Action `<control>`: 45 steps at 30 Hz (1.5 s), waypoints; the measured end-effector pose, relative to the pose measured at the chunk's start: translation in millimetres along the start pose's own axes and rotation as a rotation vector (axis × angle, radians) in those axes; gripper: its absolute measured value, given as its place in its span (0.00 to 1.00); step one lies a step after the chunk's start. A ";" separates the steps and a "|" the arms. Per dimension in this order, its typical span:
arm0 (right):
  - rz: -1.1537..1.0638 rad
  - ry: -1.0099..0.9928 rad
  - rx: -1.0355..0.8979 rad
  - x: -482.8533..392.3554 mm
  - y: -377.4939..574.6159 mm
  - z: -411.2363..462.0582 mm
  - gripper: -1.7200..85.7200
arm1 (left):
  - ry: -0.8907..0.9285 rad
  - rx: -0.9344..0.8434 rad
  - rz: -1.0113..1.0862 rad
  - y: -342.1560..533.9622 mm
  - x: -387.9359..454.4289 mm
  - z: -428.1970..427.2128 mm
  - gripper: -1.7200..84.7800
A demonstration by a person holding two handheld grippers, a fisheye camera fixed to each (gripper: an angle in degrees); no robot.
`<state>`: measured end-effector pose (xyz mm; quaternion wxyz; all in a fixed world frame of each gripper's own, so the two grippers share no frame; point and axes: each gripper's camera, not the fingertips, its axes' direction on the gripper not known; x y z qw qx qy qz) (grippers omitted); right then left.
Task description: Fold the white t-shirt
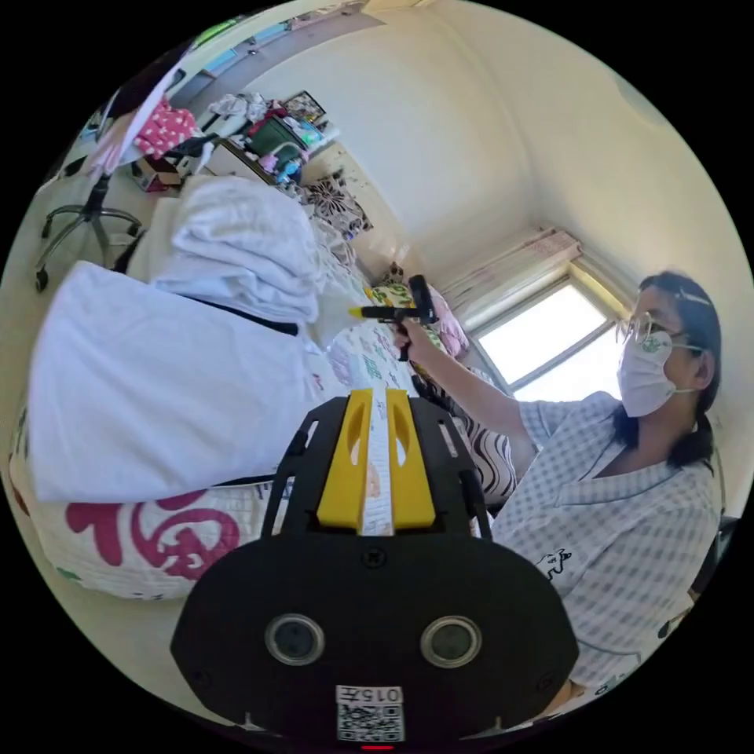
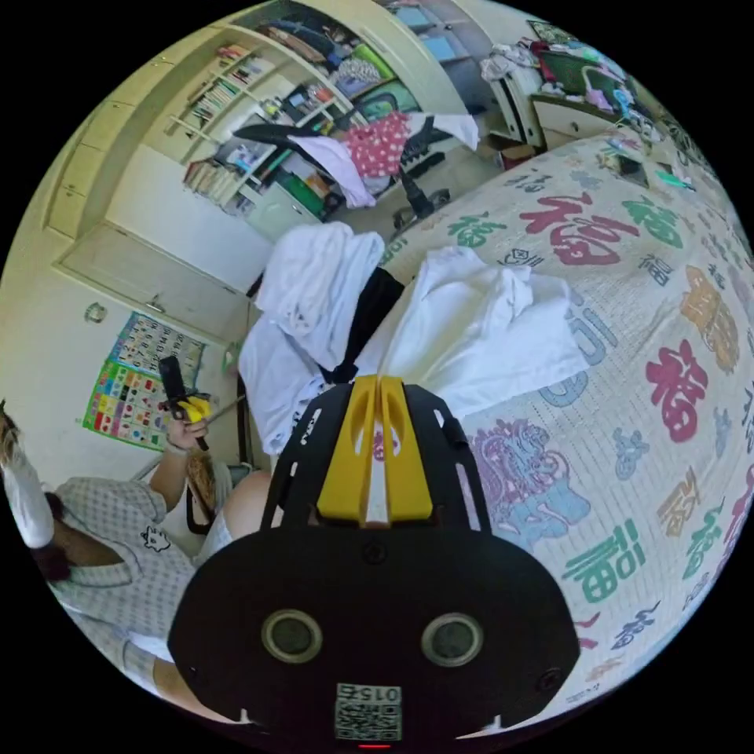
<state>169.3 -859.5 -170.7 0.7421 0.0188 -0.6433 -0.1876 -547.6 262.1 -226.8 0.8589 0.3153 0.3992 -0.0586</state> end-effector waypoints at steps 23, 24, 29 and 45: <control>0.468 0.085 0.275 0.8 415.7 -118.3 0.18 | -0.197 -0.468 -0.015 69.4 158.7 482.7 0.15; 0.470 0.087 0.250 5.2 409.6 -112.6 0.17 | -0.219 -0.504 -0.032 71.7 160.4 517.1 0.15; 0.437 -0.021 0.116 -3.7 396.7 -82.6 0.06 | -0.323 -0.546 -0.065 74.3 168.4 601.5 0.07; 0.404 -0.140 0.300 -88.6 441.2 -106.5 0.20 | -0.239 -0.258 -0.154 167.0 220.6 359.6 0.01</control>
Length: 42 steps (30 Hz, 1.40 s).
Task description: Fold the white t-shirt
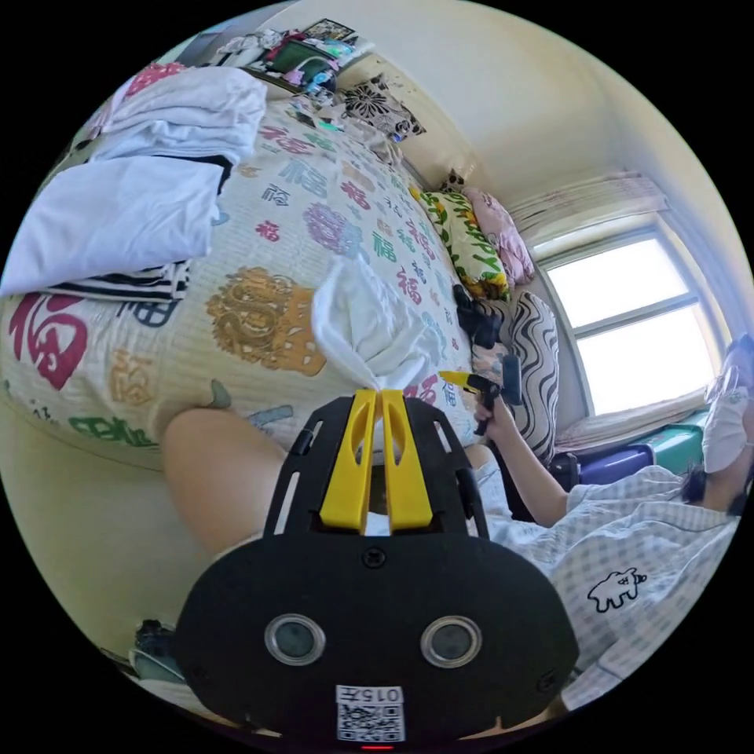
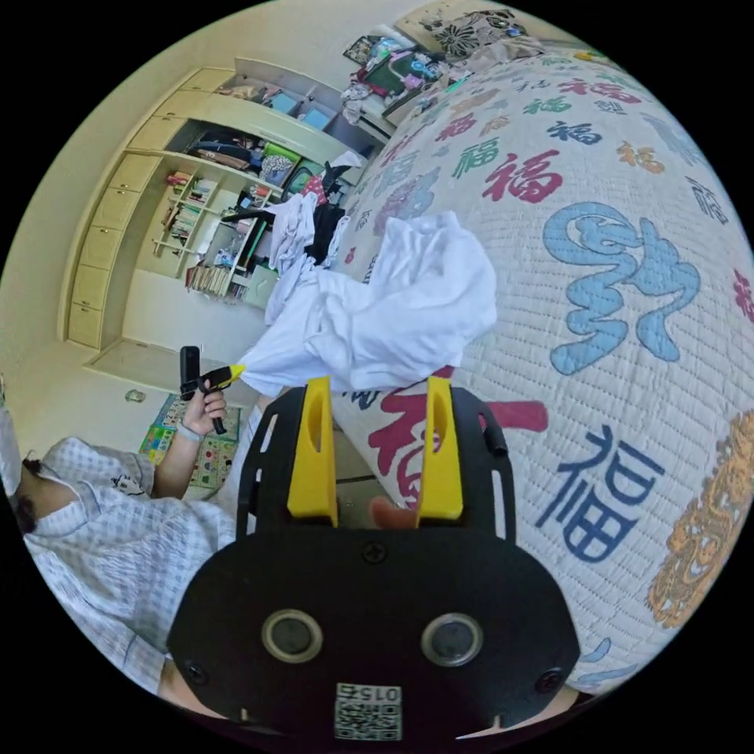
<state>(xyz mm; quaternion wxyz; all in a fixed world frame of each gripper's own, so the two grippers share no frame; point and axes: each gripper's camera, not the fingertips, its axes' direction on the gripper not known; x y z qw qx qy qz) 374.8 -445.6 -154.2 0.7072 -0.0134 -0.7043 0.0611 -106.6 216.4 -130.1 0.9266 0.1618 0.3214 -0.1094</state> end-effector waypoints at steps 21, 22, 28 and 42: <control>-0.441 0.199 0.215 -283.1 57.6 -161.3 0.03 | -0.189 0.070 0.338 -24.8 213.1 98.0 0.13; -0.479 0.214 0.191 -301.9 62.9 -161.2 0.03 | -0.188 0.083 0.389 -28.3 232.3 101.1 0.14; -0.551 0.204 0.019 -335.9 90.4 -123.8 0.03 | 0.067 0.102 0.766 -69.0 389.7 146.8 0.17; -0.479 0.007 -0.051 -338.9 162.3 -93.8 0.03 | 0.270 -0.438 1.108 -79.0 543.5 354.8 0.03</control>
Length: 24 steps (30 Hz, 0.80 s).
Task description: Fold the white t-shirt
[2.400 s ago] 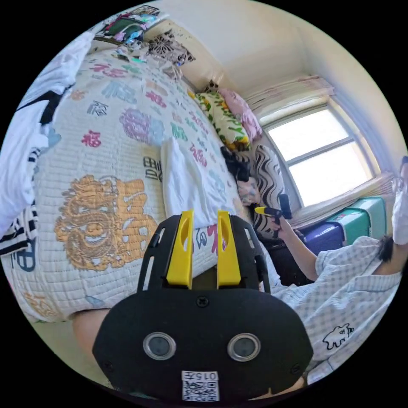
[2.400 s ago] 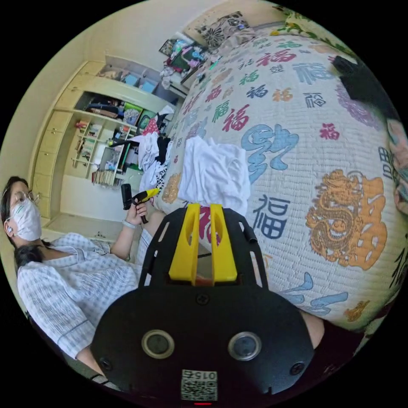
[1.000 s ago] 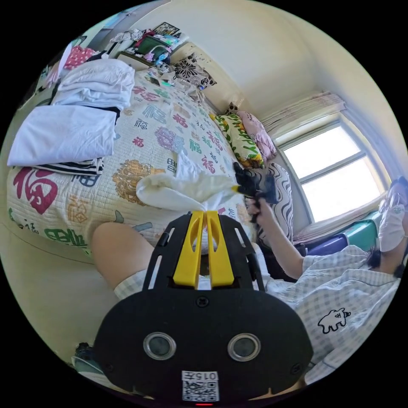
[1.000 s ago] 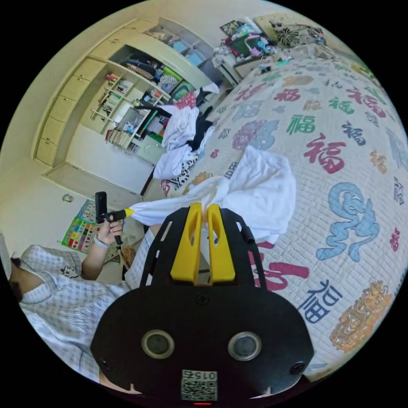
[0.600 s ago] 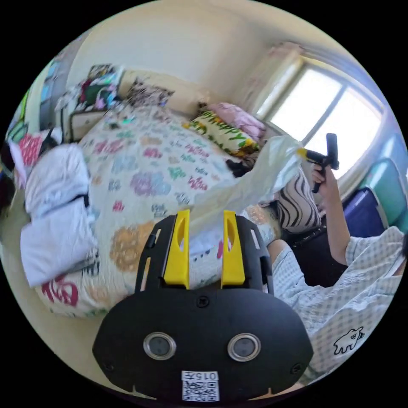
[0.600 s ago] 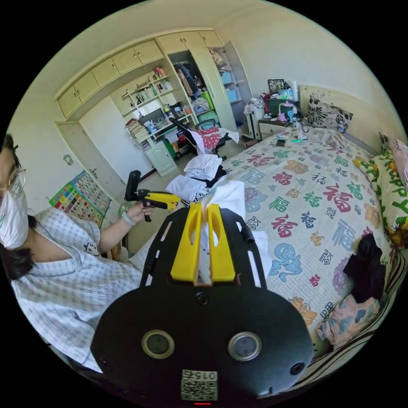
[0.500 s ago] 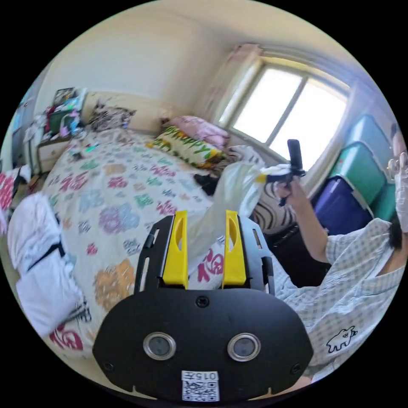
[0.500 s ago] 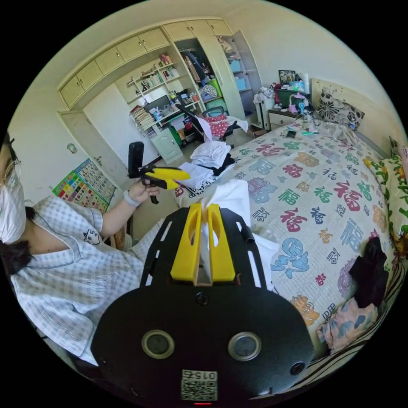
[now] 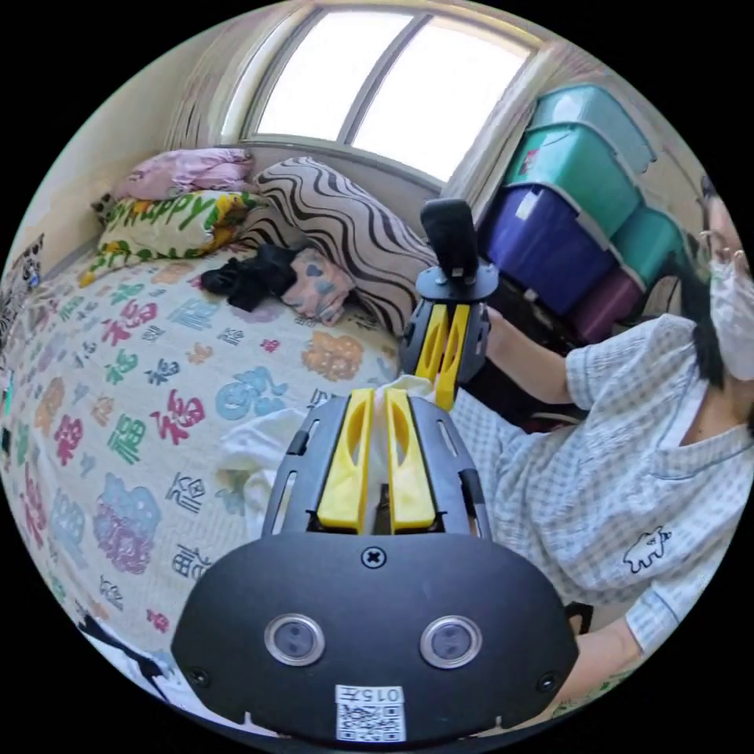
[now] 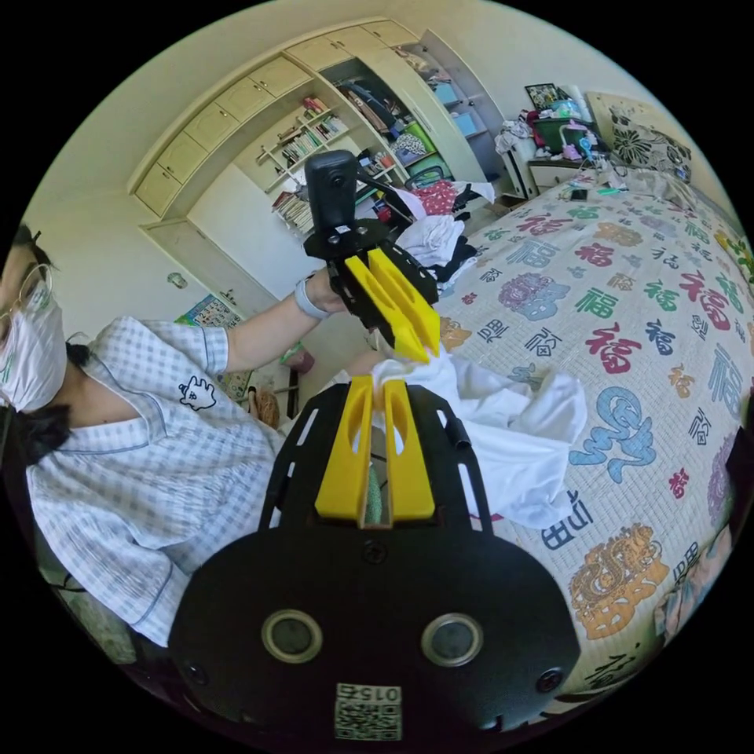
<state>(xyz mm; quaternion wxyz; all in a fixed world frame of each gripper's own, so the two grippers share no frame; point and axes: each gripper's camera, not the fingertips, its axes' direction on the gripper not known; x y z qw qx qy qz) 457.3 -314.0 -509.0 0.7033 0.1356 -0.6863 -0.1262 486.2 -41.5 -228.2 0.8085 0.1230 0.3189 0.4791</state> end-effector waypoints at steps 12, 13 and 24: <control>0.166 0.226 0.164 -36.4 47.3 -18.2 0.09 | -0.181 0.239 -0.109 0.5 32.4 -37.6 0.01; 0.229 0.272 0.184 -39.0 59.8 -14.2 0.11 | -0.182 0.253 -0.121 1.5 33.0 -39.4 0.01; 0.652 0.064 0.270 -43.7 78.5 78.1 0.21 | -0.177 0.348 -0.186 6.8 77.4 -51.6 0.01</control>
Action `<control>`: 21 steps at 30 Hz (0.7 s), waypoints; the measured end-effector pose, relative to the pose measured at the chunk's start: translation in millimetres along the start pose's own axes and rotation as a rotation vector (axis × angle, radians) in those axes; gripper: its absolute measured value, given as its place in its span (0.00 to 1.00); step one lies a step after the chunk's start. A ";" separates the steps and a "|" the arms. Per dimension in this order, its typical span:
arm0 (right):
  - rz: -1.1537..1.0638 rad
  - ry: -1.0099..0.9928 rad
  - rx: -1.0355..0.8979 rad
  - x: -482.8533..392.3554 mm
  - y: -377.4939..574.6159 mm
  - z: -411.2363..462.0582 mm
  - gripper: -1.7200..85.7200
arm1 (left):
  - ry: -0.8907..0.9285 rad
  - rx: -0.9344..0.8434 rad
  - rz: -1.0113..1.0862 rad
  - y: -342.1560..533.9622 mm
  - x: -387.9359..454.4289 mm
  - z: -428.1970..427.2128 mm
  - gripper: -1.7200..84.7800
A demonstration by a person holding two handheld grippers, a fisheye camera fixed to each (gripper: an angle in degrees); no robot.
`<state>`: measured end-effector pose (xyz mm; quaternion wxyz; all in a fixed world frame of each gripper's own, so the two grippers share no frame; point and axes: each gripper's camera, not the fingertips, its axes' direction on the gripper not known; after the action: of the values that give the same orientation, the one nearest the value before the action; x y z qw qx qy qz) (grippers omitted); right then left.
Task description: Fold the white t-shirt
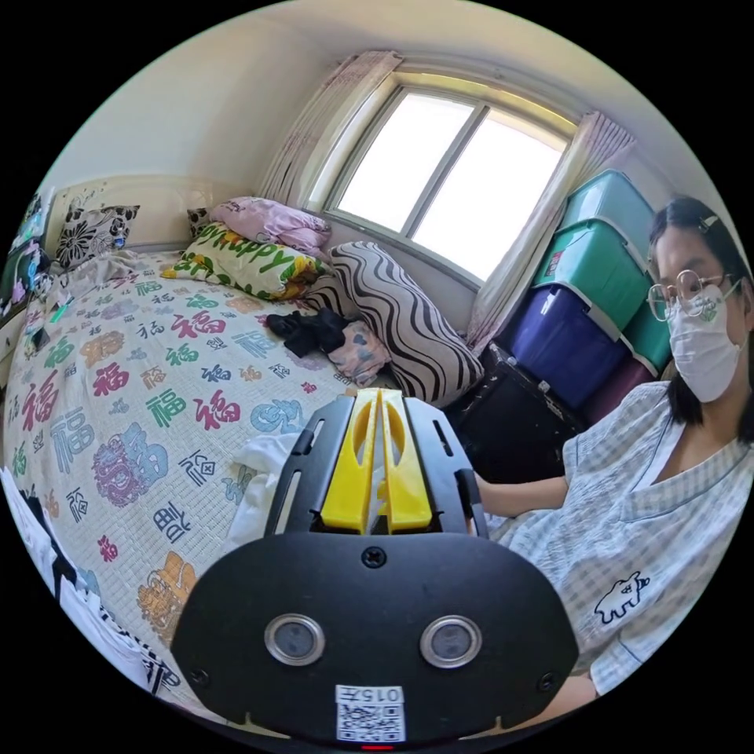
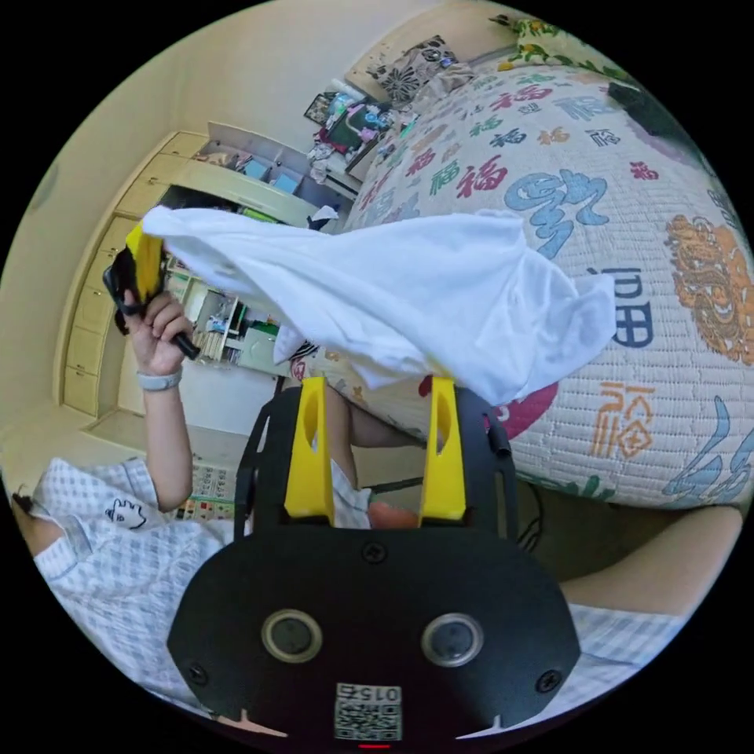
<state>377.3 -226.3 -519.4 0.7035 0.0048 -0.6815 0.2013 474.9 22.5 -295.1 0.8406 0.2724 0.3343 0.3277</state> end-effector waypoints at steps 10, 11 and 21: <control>-0.017 0.113 0.328 -62.7 10.9 -81.8 0.04 | -0.150 0.084 0.049 8.0 59.4 -52.9 0.01; -0.072 0.146 0.381 -86.5 13.8 -104.1 0.03 | -0.182 0.120 0.065 6.8 72.3 -68.8 0.01; -0.713 0.535 0.719 -355.7 69.1 -233.6 0.03 | -0.475 0.518 0.416 12.1 254.3 -234.6 0.01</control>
<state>584.4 -195.5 -896.3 0.8300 0.4225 -0.3245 0.1650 439.5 272.7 -531.8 0.7138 0.6050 0.1401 0.3238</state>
